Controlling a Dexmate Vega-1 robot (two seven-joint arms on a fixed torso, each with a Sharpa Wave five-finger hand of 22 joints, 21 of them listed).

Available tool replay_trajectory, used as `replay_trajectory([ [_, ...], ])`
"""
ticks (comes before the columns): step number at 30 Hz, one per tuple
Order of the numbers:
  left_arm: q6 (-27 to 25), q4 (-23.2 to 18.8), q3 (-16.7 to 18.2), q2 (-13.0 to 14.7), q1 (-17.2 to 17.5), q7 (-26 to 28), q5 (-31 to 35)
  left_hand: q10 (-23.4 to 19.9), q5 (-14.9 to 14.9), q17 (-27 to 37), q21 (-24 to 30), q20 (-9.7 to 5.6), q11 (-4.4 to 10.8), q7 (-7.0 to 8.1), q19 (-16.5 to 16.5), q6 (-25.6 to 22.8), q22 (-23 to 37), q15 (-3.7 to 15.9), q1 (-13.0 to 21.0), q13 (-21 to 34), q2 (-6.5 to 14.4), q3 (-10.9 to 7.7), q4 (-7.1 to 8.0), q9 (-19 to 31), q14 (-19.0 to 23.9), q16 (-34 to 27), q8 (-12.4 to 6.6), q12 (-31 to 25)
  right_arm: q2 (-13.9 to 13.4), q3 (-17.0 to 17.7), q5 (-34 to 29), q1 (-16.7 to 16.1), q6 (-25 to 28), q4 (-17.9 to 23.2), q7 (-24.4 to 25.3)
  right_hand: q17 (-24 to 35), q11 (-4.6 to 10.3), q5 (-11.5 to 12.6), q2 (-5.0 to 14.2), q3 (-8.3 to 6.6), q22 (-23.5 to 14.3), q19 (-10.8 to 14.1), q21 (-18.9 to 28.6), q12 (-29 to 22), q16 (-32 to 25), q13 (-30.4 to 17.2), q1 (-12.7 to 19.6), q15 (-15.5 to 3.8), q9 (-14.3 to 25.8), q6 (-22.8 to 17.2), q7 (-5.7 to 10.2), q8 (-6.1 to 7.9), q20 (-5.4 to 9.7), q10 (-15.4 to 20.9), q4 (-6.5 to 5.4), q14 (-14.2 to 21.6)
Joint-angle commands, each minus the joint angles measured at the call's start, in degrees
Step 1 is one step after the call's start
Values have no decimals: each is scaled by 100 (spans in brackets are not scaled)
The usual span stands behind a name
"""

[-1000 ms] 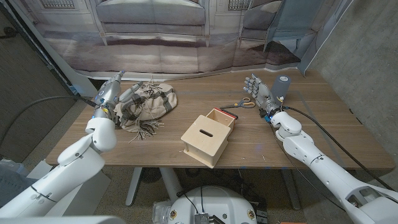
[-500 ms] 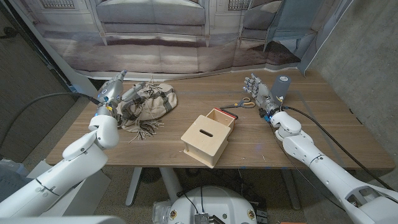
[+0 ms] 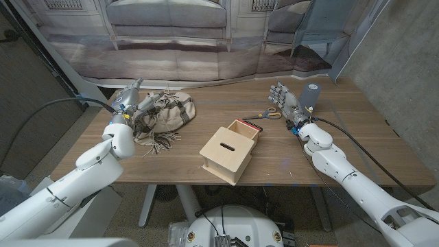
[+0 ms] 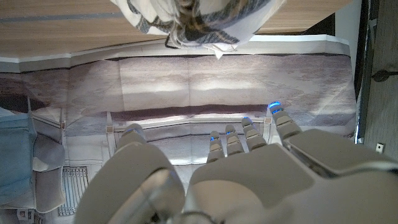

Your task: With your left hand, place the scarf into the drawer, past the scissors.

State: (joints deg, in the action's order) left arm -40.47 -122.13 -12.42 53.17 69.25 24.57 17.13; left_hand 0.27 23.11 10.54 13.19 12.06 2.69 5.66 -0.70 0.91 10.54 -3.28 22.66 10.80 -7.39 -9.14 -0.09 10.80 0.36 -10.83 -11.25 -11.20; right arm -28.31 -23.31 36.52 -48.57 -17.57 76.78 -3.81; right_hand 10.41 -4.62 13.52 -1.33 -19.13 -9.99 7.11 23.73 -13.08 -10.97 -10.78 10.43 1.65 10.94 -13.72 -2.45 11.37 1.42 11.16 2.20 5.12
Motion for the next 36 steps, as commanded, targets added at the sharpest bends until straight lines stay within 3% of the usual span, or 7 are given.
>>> replay_trajectory([
  [1, -614, 7, -508, 195, -490, -205, -22, 74, -16, 11, 28, 22, -6, 44, -90, -11, 13, -104, 21, 30, -122, 71, -24, 23, 3, -19, -32, -7, 22, -6, -11, 49, -5, -58, -9, 15, -3, -12, 55, -16, -17, 55, -19, 7, 2, -14, 23, 6, 16, -36, -2, 24, 17, 61, 29, 46],
  [14, -743, 115, -937, 406, -811, -261, -62, 347, -26, 14, 48, 31, -165, 23, -308, 302, 15, -205, 121, 36, -261, 253, -143, 27, -116, 13, 50, 42, 54, -6, 27, 98, 61, -134, -3, 15, -2, -13, 61, -10, -19, 65, -48, 9, 1, -14, 20, 15, 16, -42, 8, 22, 16, 66, 34, 55],
  [20, -1241, 92, -1372, 443, -1209, -487, 153, 394, -28, 13, 69, 30, -177, 47, -423, 379, 18, -276, 155, 39, -275, 318, -182, 29, -52, -20, 56, 29, 64, -14, 4, 122, 16, -183, -27, 16, -9, -14, 65, -7, -19, 70, -63, 12, 0, -14, 18, 12, 16, -42, 10, 20, 17, 62, 37, 60],
  [27, -1459, 114, -1658, 485, -1475, -696, 173, 369, -36, 11, 101, 28, -199, 59, -559, 431, 23, -325, 166, 40, -291, 386, -210, 30, 11, -43, 54, -1, 67, -2, 8, 117, 17, -178, -3, 15, 0, -15, 68, -3, -20, 69, -83, 13, 0, -14, 16, 15, 16, -44, 11, 19, 6, 65, 40, 65],
  [30, -1340, 141, -1640, 552, -1502, -835, 14, 400, -40, 10, 117, 28, -214, 60, -625, 455, 25, -343, 170, 40, -296, 418, -222, 31, 14, -42, 53, 4, 63, -2, 2, 115, 15, -180, 1, 15, 3, -15, 69, -2, -20, 70, -87, 12, 1, -14, 16, 17, 16, -45, 15, 19, 1, 69, 41, 64],
  [32, -933, 228, -1458, 525, -1302, -559, -119, 408, -43, 10, 127, 28, -222, 55, -672, 478, 26, -362, 173, 41, -299, 441, -232, 31, 10, -39, 55, 1, 66, 2, 12, 112, 14, -181, -2, 15, -10, -15, 69, -1, -20, 71, -91, 11, 2, -14, 15, 21, 16, -46, 12, 19, 0, 73, 42, 62],
  [36, -1062, 209, -1573, 537, -1372, -632, -85, 297, -53, 7, 180, 24, -199, 58, -897, 424, 29, -304, 196, 42, -301, 539, -275, 32, 150, -82, 8, -58, 61, 3, 3, 105, 41, -156, 37, 15, -6, -16, 70, 1, -21, 75, -98, 12, 3, -14, 14, 23, 16, -44, 12, 17, -1, 73, 44, 62],
])
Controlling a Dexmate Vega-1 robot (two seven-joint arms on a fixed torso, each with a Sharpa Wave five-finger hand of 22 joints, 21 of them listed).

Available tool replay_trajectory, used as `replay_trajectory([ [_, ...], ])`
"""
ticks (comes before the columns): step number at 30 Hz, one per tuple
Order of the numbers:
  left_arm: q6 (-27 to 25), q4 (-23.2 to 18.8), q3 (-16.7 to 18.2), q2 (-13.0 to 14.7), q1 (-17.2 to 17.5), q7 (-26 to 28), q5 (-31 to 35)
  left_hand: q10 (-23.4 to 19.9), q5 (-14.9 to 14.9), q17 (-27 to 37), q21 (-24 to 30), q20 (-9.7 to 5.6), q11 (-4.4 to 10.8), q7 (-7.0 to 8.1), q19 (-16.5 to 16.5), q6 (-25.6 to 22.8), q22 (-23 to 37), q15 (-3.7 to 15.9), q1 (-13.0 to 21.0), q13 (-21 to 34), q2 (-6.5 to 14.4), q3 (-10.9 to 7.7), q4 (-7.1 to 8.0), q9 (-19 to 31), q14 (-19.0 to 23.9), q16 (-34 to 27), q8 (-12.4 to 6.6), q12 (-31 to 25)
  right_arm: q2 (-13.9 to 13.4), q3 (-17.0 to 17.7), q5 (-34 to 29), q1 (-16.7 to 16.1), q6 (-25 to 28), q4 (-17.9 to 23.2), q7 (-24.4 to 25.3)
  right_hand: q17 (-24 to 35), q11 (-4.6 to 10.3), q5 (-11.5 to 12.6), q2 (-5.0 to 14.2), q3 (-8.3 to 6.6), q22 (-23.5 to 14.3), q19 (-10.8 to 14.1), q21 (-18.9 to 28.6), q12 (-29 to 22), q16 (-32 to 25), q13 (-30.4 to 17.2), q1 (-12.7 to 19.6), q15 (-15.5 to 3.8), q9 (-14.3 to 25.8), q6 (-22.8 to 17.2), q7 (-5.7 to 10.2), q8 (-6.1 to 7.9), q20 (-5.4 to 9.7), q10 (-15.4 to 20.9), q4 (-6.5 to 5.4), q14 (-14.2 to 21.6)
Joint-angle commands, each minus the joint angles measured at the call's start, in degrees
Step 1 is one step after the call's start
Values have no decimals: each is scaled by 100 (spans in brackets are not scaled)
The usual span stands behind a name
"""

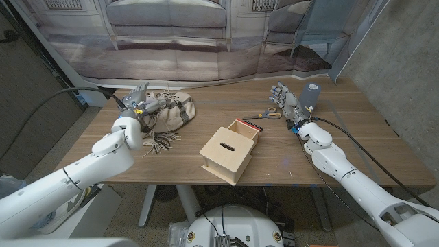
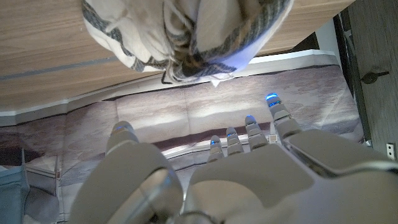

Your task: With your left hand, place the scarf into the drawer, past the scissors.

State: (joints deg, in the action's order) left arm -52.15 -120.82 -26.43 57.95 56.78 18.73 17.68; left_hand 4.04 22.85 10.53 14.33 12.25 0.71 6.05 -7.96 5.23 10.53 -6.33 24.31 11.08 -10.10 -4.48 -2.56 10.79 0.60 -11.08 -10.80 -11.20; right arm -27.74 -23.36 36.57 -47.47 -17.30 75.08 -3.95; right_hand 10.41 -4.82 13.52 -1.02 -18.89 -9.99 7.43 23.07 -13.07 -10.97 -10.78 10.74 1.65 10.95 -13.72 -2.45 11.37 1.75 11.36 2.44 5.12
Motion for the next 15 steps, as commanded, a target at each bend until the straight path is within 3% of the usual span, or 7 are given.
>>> replay_trajectory([
  [1, 36, 76, -210, 56, -160, -85, -131, -80, -28, 8, 68, 4, -1, 20, -184, -11, 31, -3, 32, 14, -30, 78, -30, 32, 128, -57, -38, -58, 0, 3, -11, -1, 7, 7, 39, 15, 14, -16, 39, -22, -21, 45, -33, 12, 2, -14, -18, 23, 16, -45, 13, 17, -35, 54, 20, 63],
  [14, -169, 106, -365, 85, -272, -199, -229, -40, -37, 6, 138, 3, -41, 10, -482, -17, 31, 19, 82, 14, -24, 187, -90, 32, 131, -37, -55, -51, 50, -30, -10, 57, 37, -39, 28, 15, 25, -16, 42, -17, -22, 53, -56, 14, 5, -14, -19, 28, 16, -47, 18, 16, -39, 54, 25, 60],
  [15, -78, 115, -260, 99, -210, -235, -377, -36, -37, 6, 140, 3, -37, 11, -495, -17, 31, 19, 85, 14, -23, 192, -93, 32, 128, -35, -56, -50, 54, -43, -24, 76, 23, -72, 2, 15, 25, -16, 42, -17, -22, 53, -58, 14, 7, -14, -19, 27, 16, -45, 22, 15, -40, 56, 26, 58],
])
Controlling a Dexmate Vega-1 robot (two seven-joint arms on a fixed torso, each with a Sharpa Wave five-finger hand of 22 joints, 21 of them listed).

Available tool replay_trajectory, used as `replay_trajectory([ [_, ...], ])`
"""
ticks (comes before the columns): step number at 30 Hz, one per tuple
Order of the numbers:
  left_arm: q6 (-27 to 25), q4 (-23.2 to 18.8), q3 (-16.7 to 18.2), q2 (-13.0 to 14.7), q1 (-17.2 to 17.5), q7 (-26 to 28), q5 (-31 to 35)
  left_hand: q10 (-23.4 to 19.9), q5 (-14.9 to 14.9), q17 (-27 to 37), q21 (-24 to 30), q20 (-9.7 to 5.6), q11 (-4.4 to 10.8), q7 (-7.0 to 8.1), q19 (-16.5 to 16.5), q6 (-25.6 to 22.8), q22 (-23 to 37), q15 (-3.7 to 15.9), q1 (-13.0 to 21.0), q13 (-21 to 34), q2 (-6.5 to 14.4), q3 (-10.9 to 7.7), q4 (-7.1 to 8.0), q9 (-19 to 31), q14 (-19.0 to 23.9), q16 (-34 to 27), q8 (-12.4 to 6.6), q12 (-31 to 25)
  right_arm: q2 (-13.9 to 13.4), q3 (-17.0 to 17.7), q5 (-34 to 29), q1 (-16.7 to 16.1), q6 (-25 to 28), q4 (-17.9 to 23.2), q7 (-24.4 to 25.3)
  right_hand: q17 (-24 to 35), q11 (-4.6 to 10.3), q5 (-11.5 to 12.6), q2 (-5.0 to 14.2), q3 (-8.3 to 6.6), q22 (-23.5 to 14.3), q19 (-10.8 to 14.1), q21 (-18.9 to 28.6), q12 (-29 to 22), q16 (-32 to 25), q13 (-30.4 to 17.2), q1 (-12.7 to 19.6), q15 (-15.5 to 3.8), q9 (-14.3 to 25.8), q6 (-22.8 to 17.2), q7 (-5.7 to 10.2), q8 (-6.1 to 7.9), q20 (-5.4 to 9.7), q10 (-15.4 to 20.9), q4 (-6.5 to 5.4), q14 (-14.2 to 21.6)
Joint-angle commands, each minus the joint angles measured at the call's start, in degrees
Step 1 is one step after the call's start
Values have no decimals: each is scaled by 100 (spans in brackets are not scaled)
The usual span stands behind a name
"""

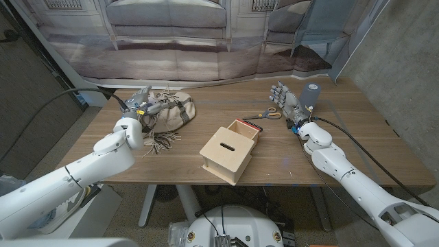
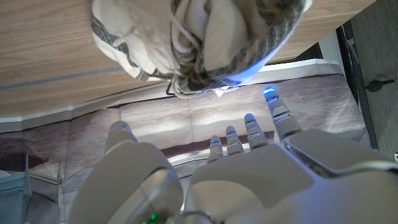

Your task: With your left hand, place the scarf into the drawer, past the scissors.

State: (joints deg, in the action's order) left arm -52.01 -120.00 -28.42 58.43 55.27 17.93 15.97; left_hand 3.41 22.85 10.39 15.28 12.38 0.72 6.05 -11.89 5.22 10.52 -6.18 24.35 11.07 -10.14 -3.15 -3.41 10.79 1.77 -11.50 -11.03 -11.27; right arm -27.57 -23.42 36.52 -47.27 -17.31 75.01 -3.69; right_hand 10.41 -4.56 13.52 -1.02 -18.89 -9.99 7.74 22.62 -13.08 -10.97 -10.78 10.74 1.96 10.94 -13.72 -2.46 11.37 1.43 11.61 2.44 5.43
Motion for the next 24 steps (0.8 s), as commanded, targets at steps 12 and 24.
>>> replay_trajectory([
  [12, -212, 210, -357, 3, -213, 25, -24, 131, -41, 22, 60, 2, -44, 24, -258, 88, 19, 23, 145, 15, -9, 134, -64, 33, -61, 41, -6, -16, 71, -62, -19, 105, 44, -140, -50, 15, -9, -18, 48, -11, -23, 26, -40, 12, 3, -14, -23, -5, 16, -41, 27, 11, -19, 41, 30, 40],
  [24, -308, 568, -767, -193, -678, -256, 119, 136, -39, 24, 45, 8, -11, 39, -331, 88, 6, 67, 213, 16, 6, 184, -112, 34, -123, 65, -19, -25, 39, -39, -43, 47, 30, -73, 21, 15, -24, -20, 51, -5, -24, 34, -60, 11, 3, -14, -27, -4, 17, -40, 36, 9, -20, 50, 33, 46],
])
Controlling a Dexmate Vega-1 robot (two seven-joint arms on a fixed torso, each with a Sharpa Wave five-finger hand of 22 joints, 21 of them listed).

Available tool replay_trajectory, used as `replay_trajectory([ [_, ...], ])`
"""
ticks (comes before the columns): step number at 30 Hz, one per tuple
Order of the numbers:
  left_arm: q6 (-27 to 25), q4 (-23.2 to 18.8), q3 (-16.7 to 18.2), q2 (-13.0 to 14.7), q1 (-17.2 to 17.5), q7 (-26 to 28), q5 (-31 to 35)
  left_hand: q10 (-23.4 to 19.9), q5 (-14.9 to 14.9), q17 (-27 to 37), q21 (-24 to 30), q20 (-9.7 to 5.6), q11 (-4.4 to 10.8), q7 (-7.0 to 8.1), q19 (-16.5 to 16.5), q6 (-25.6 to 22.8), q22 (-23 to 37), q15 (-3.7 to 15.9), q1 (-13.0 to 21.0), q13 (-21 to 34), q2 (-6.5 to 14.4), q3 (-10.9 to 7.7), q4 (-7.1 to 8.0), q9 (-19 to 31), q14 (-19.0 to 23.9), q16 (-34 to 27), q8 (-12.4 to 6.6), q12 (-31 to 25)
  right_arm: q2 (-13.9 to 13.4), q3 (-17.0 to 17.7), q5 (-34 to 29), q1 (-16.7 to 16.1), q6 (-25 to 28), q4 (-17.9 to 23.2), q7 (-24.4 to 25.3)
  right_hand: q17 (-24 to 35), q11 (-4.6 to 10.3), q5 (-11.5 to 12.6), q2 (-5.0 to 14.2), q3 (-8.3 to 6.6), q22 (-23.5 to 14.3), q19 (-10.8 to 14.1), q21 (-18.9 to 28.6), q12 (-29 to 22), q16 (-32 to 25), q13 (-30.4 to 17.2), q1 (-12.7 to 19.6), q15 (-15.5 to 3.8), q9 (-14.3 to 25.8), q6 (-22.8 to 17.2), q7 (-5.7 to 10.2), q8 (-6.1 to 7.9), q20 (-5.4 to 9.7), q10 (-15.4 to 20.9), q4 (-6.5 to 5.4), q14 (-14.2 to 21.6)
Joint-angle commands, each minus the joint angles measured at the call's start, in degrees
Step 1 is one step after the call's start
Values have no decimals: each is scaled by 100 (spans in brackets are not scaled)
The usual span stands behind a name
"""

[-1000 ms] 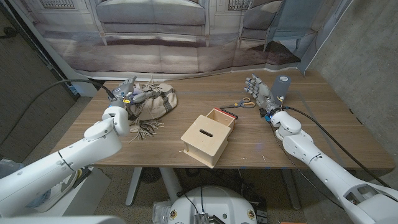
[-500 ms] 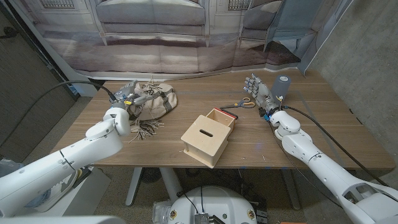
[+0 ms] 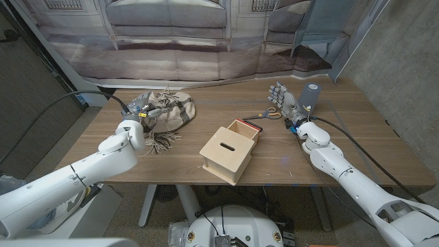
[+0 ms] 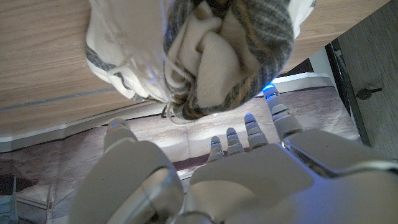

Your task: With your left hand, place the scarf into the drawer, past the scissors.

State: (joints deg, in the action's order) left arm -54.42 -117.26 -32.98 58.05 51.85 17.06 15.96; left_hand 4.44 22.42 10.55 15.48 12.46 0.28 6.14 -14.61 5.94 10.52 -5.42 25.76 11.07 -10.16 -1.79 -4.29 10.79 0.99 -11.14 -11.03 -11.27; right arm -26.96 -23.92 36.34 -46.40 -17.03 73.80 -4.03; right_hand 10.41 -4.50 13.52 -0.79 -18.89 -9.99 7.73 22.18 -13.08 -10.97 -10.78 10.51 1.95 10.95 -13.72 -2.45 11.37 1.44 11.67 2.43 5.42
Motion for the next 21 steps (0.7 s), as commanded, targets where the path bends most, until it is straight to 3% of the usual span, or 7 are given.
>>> replay_trajectory([
  [1, 22, 341, -295, -165, -322, -137, 96, 36, 5, 8, 23, -1, 30, 32, -62, 17, 5, -14, 76, 17, 10, 51, -26, 34, -51, 31, -20, -25, -24, 21, -15, -53, 27, 82, 90, 15, -30, -20, 28, -4, -24, 34, -18, 10, 2, -14, -4, -1, 17, -42, 32, 10, -18, 46, 34, 47],
  [9, -14, 556, -474, -203, -591, -569, -35, 70, 7, 9, 4, 3, 22, 27, -83, 36, -2, -23, 121, 17, 20, 79, -56, 35, -95, 43, -19, -18, -59, 18, -40, -71, 42, 131, 105, 15, -24, -20, 30, -1, -25, 37, -31, 13, 3, -14, -5, -1, 17, -43, 34, 10, -23, 44, 37, 50],
  [17, -129, 562, -497, -198, -627, -480, 8, 143, 8, 11, -30, 6, 12, 23, -83, 112, -10, -40, 169, 17, 31, 112, -86, 36, -148, 55, 1, -1, -75, 20, -46, -85, 76, 178, 139, 15, -26, -21, 32, 2, -25, 42, -45, 15, 4, -14, -7, 3, 17, -44, 41, 10, -25, 42, 40, 51],
  [21, -362, 603, -787, -203, -847, -692, 175, 122, 9, 11, -44, 7, 11, 21, -77, 105, -13, -39, 185, 17, 36, 123, -95, 36, -161, 57, -6, -13, -62, 18, -34, -80, 92, 182, 145, 14, -36, -21, 33, 4, -25, 43, -51, 14, 3, -14, -7, 2, 17, -41, 41, 8, -30, 46, 42, 54],
])
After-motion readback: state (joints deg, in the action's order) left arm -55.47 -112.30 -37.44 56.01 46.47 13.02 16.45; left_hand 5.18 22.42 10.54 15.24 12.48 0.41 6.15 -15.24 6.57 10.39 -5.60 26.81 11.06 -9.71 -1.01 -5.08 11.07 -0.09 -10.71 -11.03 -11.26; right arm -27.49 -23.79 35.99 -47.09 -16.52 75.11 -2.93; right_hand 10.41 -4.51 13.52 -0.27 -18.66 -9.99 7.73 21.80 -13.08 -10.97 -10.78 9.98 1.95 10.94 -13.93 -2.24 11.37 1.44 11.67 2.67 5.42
